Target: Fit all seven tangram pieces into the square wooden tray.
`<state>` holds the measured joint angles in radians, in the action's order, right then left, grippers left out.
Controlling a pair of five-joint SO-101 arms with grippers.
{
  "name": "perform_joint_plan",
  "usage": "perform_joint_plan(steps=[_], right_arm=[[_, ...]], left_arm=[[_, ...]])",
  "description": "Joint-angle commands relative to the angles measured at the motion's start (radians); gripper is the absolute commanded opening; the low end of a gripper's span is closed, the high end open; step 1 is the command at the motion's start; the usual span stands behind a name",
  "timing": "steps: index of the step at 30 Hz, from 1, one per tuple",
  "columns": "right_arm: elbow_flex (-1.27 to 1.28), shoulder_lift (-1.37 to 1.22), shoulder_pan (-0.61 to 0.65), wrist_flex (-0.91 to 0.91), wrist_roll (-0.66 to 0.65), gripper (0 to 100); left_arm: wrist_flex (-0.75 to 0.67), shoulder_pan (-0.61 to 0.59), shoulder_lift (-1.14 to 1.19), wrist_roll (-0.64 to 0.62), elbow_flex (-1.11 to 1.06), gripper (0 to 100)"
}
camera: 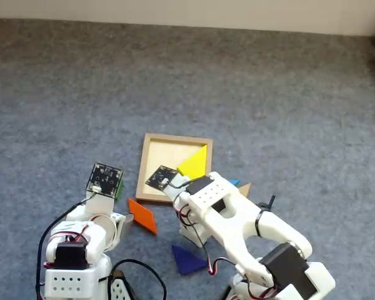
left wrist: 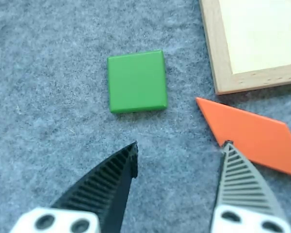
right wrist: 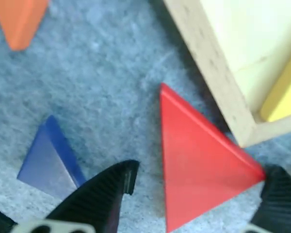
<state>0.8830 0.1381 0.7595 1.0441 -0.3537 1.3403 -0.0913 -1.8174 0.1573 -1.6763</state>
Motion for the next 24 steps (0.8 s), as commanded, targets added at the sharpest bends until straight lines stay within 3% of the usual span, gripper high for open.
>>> perform_joint_plan(steps=[1,24], right_arm=[[-0.002,-0.018,0.007,-0.079,-0.012,28.9],[-0.005,0.035,-0.001,0.016,-0.011,25.6]], left_arm=[[0.003,-0.007,-0.001,-0.006,-0.019,26],[0.003,-0.007,-0.001,-0.006,-0.019,26]])
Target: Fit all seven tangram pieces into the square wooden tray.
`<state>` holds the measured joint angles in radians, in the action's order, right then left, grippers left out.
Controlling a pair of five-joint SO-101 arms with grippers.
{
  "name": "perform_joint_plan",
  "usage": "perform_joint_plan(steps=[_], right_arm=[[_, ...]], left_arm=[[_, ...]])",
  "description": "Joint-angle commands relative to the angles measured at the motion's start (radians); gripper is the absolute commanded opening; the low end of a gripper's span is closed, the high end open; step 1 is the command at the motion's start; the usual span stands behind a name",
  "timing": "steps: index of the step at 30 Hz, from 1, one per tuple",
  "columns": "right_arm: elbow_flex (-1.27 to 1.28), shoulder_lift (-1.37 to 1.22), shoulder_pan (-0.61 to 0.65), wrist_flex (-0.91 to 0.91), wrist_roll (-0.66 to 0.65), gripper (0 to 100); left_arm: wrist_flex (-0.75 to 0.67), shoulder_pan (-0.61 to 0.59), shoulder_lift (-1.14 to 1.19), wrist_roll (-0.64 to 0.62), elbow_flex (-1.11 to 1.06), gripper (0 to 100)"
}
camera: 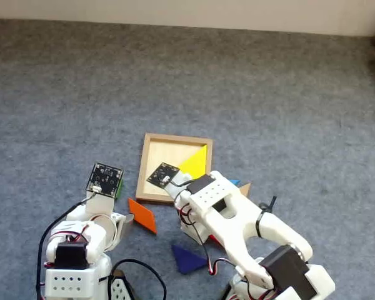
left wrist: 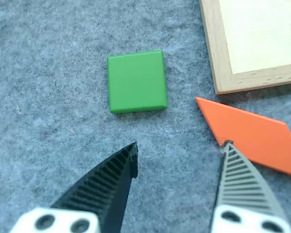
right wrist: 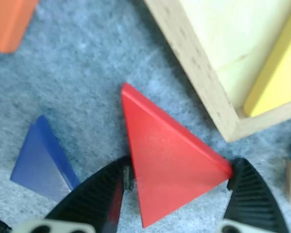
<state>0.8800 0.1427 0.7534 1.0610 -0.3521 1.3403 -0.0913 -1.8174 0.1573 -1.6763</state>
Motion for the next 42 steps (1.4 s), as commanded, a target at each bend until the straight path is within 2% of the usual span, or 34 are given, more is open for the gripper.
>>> perform_joint_plan(steps=[1,8,19,25,32,37,42], right_arm=[[-0.002,0.061,0.004,-0.001,-0.012,25.6],[0.101,0.371,-0.087,-0.001,-0.015,25.6],[0.203,0.774,-0.091,-0.022,-0.015,25.6],[0.193,0.855,-0.091,-0.036,-0.015,25.6],[0.171,0.855,-0.090,-0.282,-0.023,25.6],[0.163,0.854,-0.087,-0.426,-0.133,25.6],[0.174,0.852,-0.070,-0.595,-0.135,25.5]], left_arm=[[0.003,-0.007,-0.001,-0.006,-0.019,26],[0.003,-0.007,-0.001,-0.006,-0.019,26],[0.003,-0.007,-0.001,-0.006,-0.019,26],[0.003,-0.007,-0.001,-0.006,-0.019,26],[0.003,-0.007,-0.001,-0.006,-0.019,26],[0.003,-0.007,-0.001,-0.006,-0.019,26],[0.003,-0.007,-0.001,-0.006,-0.019,26]])
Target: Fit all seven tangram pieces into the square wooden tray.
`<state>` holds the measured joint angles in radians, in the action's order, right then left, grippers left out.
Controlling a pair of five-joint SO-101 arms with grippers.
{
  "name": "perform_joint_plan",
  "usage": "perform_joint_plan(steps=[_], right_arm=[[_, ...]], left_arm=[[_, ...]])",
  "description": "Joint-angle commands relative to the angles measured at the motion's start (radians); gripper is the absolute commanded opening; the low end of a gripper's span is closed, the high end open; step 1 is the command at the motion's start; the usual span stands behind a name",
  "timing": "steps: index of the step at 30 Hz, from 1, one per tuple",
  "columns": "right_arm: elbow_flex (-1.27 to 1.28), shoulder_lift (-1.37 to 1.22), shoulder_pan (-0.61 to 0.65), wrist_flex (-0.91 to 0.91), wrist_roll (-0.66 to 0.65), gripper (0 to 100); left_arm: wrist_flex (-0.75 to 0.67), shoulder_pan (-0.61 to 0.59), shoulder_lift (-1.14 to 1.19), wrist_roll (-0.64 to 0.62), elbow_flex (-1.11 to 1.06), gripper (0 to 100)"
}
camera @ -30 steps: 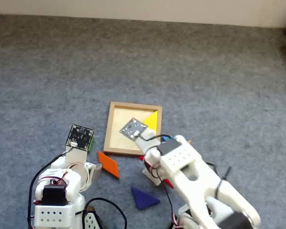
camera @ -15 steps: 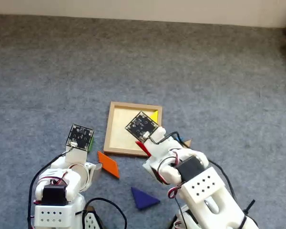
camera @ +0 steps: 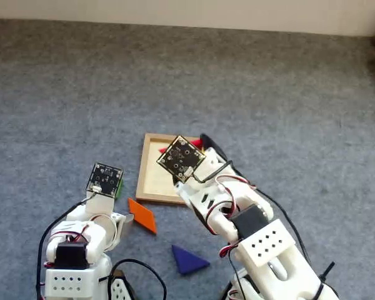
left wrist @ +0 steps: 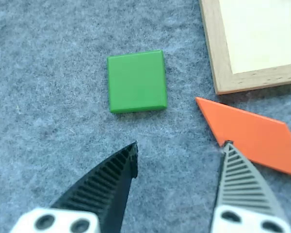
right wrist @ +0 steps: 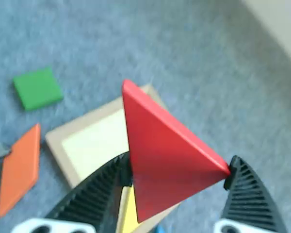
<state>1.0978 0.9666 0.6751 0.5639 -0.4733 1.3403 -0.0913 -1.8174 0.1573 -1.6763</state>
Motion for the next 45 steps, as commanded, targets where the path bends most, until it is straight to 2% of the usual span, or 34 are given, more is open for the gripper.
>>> perform_joint_plan(steps=[1,7,10,16,24,36,45], right_arm=[[-0.041,0.021,0.019,-0.104,-0.014,25.5],[-0.015,-0.183,0.087,-0.170,-0.012,25.5],[-0.016,-0.331,0.085,-0.234,-0.012,25.5],[-0.045,-0.529,0.070,-0.242,-0.015,25.5],[-0.053,-0.575,0.067,-0.237,-0.018,25.5],[-0.114,-0.575,0.028,-0.061,-0.020,25.9],[-0.113,-0.575,0.031,-0.030,-0.021,26.6]], left_arm=[[0.003,-0.007,-0.001,-0.006,-0.019,26],[0.003,-0.007,-0.001,-0.006,-0.019,26],[0.003,-0.007,-0.001,-0.006,-0.019,26],[0.003,-0.007,-0.001,-0.006,-0.019,26],[0.003,-0.007,-0.001,-0.006,-0.019,26],[0.003,-0.007,-0.001,-0.006,-0.019,26],[0.003,-0.007,-0.001,-0.006,-0.019,26]])
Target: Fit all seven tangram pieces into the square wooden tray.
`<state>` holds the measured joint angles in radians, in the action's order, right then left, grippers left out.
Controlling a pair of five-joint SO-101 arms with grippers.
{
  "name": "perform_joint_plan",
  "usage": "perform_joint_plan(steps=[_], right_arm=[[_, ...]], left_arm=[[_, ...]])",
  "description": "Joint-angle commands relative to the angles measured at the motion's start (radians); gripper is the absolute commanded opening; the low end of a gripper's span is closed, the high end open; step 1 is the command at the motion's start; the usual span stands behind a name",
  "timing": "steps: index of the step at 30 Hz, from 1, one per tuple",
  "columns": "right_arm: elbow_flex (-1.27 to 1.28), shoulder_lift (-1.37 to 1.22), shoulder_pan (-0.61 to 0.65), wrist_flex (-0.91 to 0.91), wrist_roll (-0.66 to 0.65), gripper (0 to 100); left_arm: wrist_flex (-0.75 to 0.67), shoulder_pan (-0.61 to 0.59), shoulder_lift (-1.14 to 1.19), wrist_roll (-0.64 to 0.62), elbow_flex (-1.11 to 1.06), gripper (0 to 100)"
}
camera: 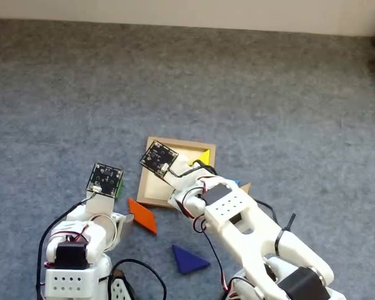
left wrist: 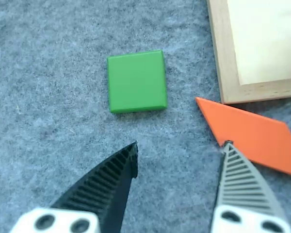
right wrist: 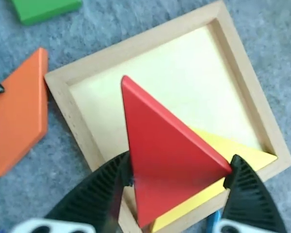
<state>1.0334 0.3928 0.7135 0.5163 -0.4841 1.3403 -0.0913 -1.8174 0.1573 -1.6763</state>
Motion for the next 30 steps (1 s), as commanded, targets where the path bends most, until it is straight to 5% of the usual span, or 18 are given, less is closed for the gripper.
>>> perform_joint_plan(steps=[1,6,15,24,30], right_arm=[[-0.048,-0.001,-0.007,0.022,-0.011,28.4],[-0.050,-0.001,-0.007,0.081,-0.009,41.1],[-0.051,0.008,-0.013,0.087,-0.003,41.3],[-0.093,0.073,-0.021,0.087,0.023,10.2],[-0.096,0.151,-0.025,0.082,0.146,3.1]], left_arm=[[0.003,-0.007,-0.001,-0.006,-0.019,26],[0.003,-0.007,-0.001,-0.006,-0.019,26],[0.003,-0.007,-0.001,-0.006,-0.019,26],[0.003,-0.007,-0.001,-0.006,-0.019,26],[0.003,-0.007,-0.001,-0.006,-0.019,26]])
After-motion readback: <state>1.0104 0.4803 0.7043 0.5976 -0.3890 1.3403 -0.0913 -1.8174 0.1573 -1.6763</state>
